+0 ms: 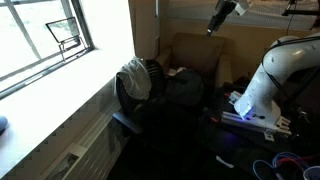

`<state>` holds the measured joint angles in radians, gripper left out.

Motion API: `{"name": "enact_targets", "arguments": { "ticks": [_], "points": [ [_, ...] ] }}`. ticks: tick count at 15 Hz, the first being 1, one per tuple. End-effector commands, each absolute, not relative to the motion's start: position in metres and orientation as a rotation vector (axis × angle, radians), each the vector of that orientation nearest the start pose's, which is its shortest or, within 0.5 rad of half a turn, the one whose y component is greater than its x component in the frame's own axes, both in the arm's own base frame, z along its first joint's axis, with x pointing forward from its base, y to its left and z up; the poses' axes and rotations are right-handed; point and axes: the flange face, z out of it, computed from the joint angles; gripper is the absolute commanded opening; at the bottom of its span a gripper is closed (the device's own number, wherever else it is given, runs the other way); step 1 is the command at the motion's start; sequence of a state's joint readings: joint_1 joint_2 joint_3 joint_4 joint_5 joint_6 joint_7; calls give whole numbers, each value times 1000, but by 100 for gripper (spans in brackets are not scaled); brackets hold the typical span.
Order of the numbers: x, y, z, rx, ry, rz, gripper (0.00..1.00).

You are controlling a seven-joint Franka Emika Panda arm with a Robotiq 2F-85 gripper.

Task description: Move the gray cloth to the armrest of the brown chair

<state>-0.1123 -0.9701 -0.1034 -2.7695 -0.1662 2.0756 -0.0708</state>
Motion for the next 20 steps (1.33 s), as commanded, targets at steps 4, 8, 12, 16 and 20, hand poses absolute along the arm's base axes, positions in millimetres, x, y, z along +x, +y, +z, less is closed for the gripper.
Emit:
{"name": "enact_targets", "arguments": {
  "ticks": [4,8,12,16,20],
  "points": [
    [285,-127,450,-3116,392,-284,100],
    [270,-178,413,-2936,616,-114,100],
    [270,-177,416,-2940,618,-127,100],
    [280,-180,428,-3061,443,-235,100],
    [291,-161,440,-3107,104,-387,100]
  ]
}}
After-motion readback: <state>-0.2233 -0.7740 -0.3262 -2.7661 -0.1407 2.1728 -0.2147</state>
